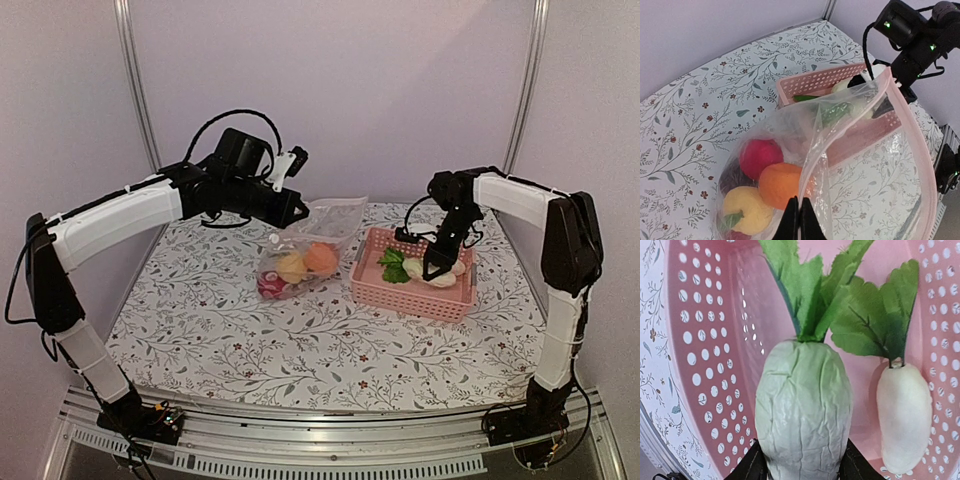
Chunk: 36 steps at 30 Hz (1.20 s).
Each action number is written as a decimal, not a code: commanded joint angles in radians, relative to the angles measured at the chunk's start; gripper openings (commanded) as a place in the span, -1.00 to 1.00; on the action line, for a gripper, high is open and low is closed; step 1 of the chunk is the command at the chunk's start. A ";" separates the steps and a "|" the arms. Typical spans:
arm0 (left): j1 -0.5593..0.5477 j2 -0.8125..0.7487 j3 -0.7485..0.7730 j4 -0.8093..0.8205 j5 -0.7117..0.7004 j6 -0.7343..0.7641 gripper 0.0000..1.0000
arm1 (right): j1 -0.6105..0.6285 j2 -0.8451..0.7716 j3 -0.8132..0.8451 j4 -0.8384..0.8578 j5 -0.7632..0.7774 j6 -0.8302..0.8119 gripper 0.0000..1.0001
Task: Place the food in the zip-top bag and seal the zipper
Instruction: Pick up the fake vegetable from the bin.
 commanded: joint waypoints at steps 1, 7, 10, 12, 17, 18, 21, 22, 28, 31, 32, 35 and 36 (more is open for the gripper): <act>0.004 0.017 0.022 -0.021 0.011 0.017 -1.00 | 0.003 -0.084 0.078 -0.007 -0.042 -0.024 -0.52; 0.003 0.015 0.026 -0.024 0.009 0.023 -1.00 | 0.003 -0.165 0.124 0.053 -0.150 -0.032 -0.52; 0.004 0.016 0.028 -0.028 0.007 0.023 -1.00 | 0.004 -0.206 0.147 0.089 -0.222 -0.029 -0.57; 0.004 0.015 0.029 -0.028 0.007 0.022 -1.00 | 0.005 -0.249 0.138 0.140 -0.265 -0.022 -0.77; 0.003 0.012 0.030 -0.030 0.006 0.022 -1.00 | 0.006 -0.351 0.118 0.267 -0.378 0.022 -1.00; 0.004 0.011 0.031 -0.031 0.005 0.021 -1.00 | 0.009 -0.366 0.119 0.285 -0.411 0.032 -1.00; 0.004 0.011 0.035 -0.030 0.005 0.019 -1.00 | 0.025 -0.390 0.127 0.334 -0.481 0.074 -1.00; 0.003 0.011 0.037 -0.030 0.004 0.020 -1.00 | 0.034 -0.398 0.129 0.352 -0.501 0.092 -1.00; 0.003 0.004 0.046 -0.027 0.009 0.017 -1.00 | 0.129 -0.410 0.141 0.467 -0.585 0.145 -1.00; 0.004 0.000 0.053 -0.027 0.017 0.011 -1.00 | 0.174 -0.388 0.210 0.452 -0.625 0.117 -1.00; 0.003 -0.002 0.058 -0.029 0.032 0.005 -1.00 | 0.185 -0.362 0.241 0.443 -0.636 0.106 -1.00; 0.003 -0.015 0.071 -0.030 0.073 -0.004 -1.00 | 0.216 -0.312 0.314 0.440 -0.667 0.090 -1.00; 0.003 -0.019 0.074 -0.031 0.076 -0.005 -1.00 | 0.229 -0.288 0.337 0.440 -0.673 0.086 -1.00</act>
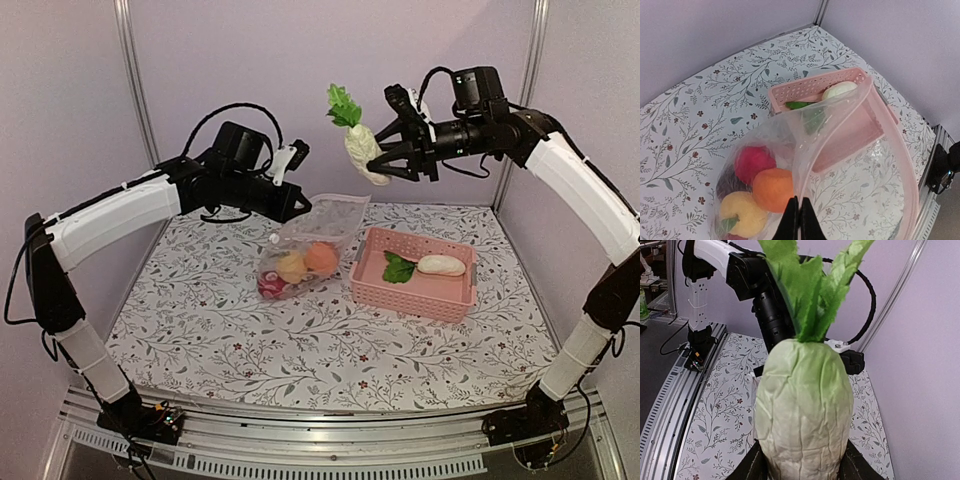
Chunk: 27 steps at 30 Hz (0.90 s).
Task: Place the food in the zip-top bag and seal the zipper
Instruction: Pick up the fake vegetable from the bin, then place the fake vegetable in the zipper food storage bag.
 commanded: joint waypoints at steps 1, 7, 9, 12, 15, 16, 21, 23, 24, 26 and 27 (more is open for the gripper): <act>0.004 -0.026 0.036 -0.015 0.054 -0.014 -1.00 | 0.046 0.077 0.102 0.014 -0.077 -0.021 -1.00; 0.011 -0.049 0.033 -0.013 0.107 -0.035 -1.00 | 0.077 0.153 0.145 0.033 -0.160 -0.051 -1.00; 0.013 -0.056 0.029 -0.013 0.111 -0.034 -1.00 | 0.077 0.168 0.137 0.038 -0.186 -0.066 -1.00; 0.017 -0.069 0.013 -0.011 0.127 -0.028 -1.00 | 0.080 0.179 0.099 0.062 -0.203 -0.077 -1.00; 0.021 -0.079 -0.005 -0.001 0.135 -0.025 -1.00 | 0.088 0.191 0.071 0.063 -0.209 -0.090 -0.99; 0.023 -0.079 -0.007 -0.002 0.140 -0.022 -1.00 | 0.096 0.195 0.060 0.062 -0.192 -0.099 -0.98; 0.030 -0.081 0.000 -0.016 0.144 -0.005 -1.00 | 0.112 0.210 0.009 0.042 -0.141 -0.174 -0.99; 0.034 -0.084 -0.003 -0.015 0.142 -0.004 -1.00 | 0.113 0.210 -0.008 0.029 -0.125 -0.199 -0.99; 0.035 -0.084 -0.006 -0.014 0.141 -0.005 -1.00 | 0.114 0.210 -0.015 0.021 -0.115 -0.215 -0.97; 0.037 -0.083 -0.009 -0.011 0.142 -0.008 -1.00 | 0.119 0.211 -0.026 0.004 -0.077 -0.236 -0.95; 0.037 -0.082 -0.011 -0.011 0.142 -0.008 -1.00 | 0.124 0.213 -0.028 -0.007 -0.053 -0.242 -0.94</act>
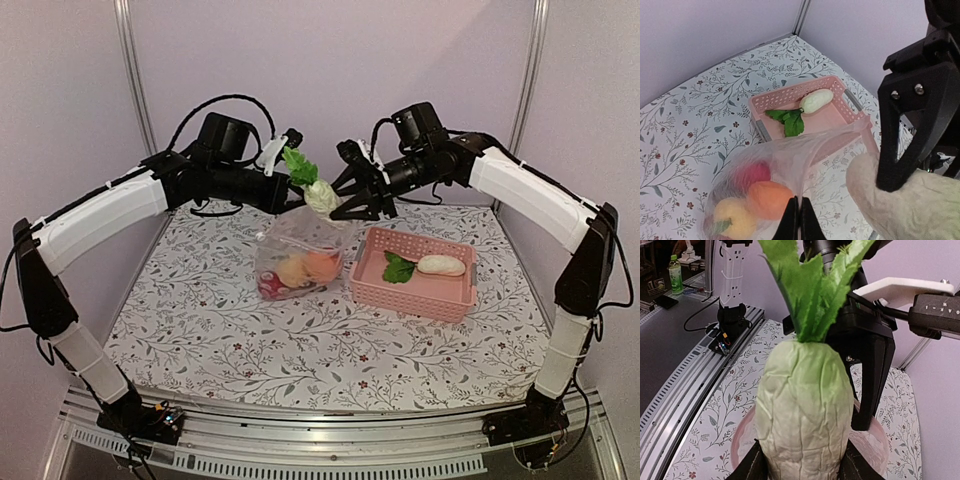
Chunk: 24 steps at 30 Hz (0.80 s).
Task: Place the food in the zip-top bag and seal the zipper
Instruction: Place the fake vegetable in the zipper food storage bag.
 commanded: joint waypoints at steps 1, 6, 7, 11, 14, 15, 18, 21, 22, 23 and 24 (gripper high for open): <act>0.015 -0.029 -0.020 -0.007 0.013 0.008 -1.00 | 0.018 0.017 -0.018 -0.061 0.102 -0.089 -0.91; 0.018 -0.016 -0.016 -0.004 0.013 0.012 -1.00 | 0.049 0.028 -0.013 -0.135 0.289 -0.157 -0.88; 0.017 -0.012 -0.013 -0.004 0.014 0.011 -1.00 | 0.052 0.032 0.000 -0.150 0.319 -0.158 -0.87; 0.018 0.000 -0.007 -0.005 0.014 0.014 -1.00 | 0.064 0.065 0.071 -0.244 0.426 -0.177 -0.83; 0.018 0.005 -0.002 -0.004 0.016 0.014 -1.00 | 0.082 0.091 0.103 -0.299 0.513 -0.189 -0.78; 0.017 0.007 -0.001 -0.004 0.017 0.013 -1.00 | 0.089 0.095 0.104 -0.306 0.541 -0.192 -0.76; 0.017 0.011 0.004 -0.004 0.019 0.012 -1.00 | 0.114 0.108 0.105 -0.323 0.624 -0.202 -0.76; 0.017 0.018 0.010 -0.004 0.020 0.010 -1.00 | 0.141 0.122 0.106 -0.322 0.697 -0.202 -0.75; 0.018 0.020 0.013 -0.004 0.024 0.009 -1.00 | 0.153 0.126 0.108 -0.318 0.719 -0.202 -0.75; 0.018 0.024 0.014 -0.004 0.026 0.008 -1.00 | 0.160 0.129 0.111 -0.312 0.739 -0.200 -0.74; 0.017 0.027 0.015 -0.004 0.028 0.007 -1.00 | 0.167 0.133 0.115 -0.305 0.759 -0.198 -0.73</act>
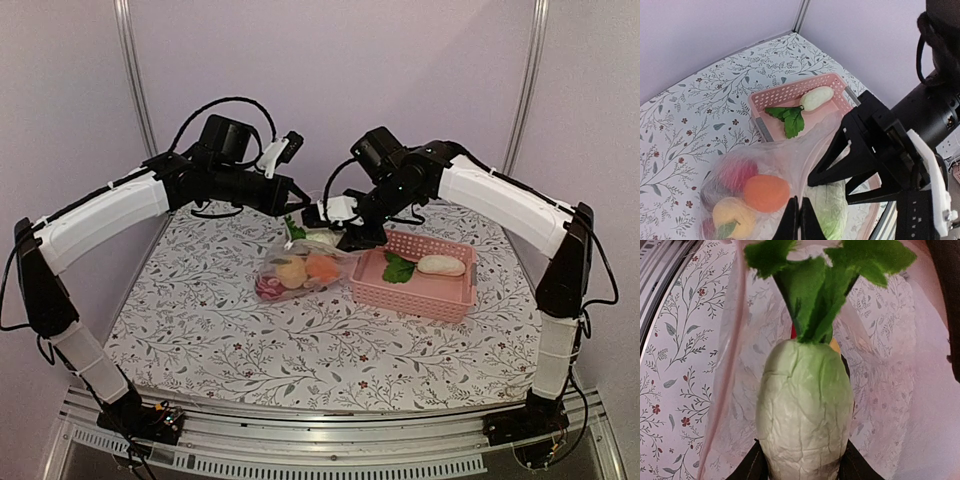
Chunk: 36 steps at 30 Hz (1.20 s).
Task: Place the food in the zip-top bag and seal the zipper
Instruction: Place the fake vegetable in the zipper food storage bag.
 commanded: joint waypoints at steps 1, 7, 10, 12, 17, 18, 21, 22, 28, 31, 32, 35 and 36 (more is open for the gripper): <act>0.015 0.026 0.024 -0.005 0.025 0.004 -1.00 | 0.042 0.037 0.031 -0.017 0.159 -0.004 -0.72; 0.015 0.036 0.026 -0.005 0.029 0.009 -1.00 | 0.076 0.053 0.064 0.022 0.222 0.007 -0.21; 0.015 0.038 0.027 -0.006 0.026 0.014 -1.00 | 0.080 0.025 0.045 0.048 0.191 -0.011 0.09; 0.020 0.037 0.026 -0.006 0.024 0.016 -1.00 | 0.080 0.004 0.038 0.053 0.169 -0.020 0.22; 0.031 0.034 0.017 -0.004 0.024 0.020 -1.00 | 0.080 -0.038 0.012 0.046 0.132 -0.043 0.37; 0.033 0.035 0.015 -0.004 0.024 0.021 -1.00 | 0.080 -0.048 0.007 0.047 0.127 -0.047 0.38; 0.038 0.035 0.011 -0.002 0.028 0.020 -1.00 | 0.080 -0.067 0.001 0.062 0.124 -0.039 0.39; 0.039 0.036 0.011 0.000 0.032 0.019 -1.00 | 0.080 -0.076 0.001 0.066 0.122 -0.031 0.39; 0.045 0.039 0.006 0.001 0.034 0.022 -1.00 | 0.078 -0.105 0.029 0.049 0.069 0.012 0.31; 0.048 0.037 0.001 0.001 0.024 0.024 -1.00 | 0.078 -0.111 0.065 0.004 -0.015 0.042 0.23; 0.050 0.037 -0.002 0.001 0.023 0.024 -1.00 | 0.079 -0.113 0.071 -0.018 -0.048 0.049 0.23; 0.052 0.036 -0.010 0.003 0.022 0.023 -1.00 | 0.079 -0.118 0.068 -0.065 -0.131 0.063 0.22; 0.053 0.037 -0.013 0.004 0.024 0.022 -1.00 | 0.079 -0.116 0.062 -0.073 -0.144 0.067 0.22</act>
